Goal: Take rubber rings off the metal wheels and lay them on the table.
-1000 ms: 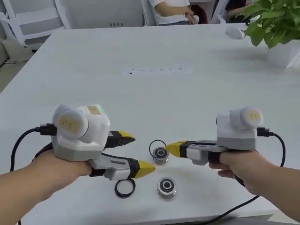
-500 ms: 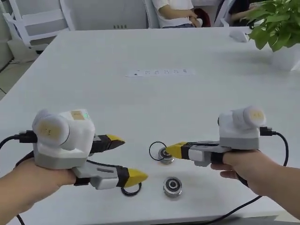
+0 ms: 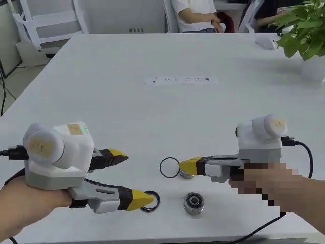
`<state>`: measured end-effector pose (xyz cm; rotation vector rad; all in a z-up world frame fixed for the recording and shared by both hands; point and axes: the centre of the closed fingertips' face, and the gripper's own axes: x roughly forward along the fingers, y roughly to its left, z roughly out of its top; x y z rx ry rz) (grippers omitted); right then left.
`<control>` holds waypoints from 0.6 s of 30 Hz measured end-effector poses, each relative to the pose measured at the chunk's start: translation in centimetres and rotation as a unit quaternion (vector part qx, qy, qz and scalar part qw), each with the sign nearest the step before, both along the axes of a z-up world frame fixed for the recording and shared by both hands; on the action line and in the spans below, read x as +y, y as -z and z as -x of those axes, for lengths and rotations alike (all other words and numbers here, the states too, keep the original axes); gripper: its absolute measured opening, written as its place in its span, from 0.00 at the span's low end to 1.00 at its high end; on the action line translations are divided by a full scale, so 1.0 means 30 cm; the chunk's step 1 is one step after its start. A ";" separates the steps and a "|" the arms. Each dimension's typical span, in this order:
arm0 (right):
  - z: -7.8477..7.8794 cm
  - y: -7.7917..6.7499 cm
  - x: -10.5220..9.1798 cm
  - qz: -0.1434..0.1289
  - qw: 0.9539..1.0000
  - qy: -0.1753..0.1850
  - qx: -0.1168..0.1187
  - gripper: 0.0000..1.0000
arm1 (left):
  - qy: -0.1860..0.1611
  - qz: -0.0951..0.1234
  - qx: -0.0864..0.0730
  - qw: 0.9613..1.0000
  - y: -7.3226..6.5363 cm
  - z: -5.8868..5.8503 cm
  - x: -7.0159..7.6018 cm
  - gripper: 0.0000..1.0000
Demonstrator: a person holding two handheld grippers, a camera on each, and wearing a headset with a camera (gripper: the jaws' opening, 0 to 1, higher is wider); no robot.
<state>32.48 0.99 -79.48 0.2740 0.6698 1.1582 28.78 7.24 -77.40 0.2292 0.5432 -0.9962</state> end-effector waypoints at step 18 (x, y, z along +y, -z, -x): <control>0.080 0.046 0.091 0.019 0.997 -0.074 0.028 0.00 | -0.006 -0.014 -0.001 1.000 0.007 0.042 0.066 0.68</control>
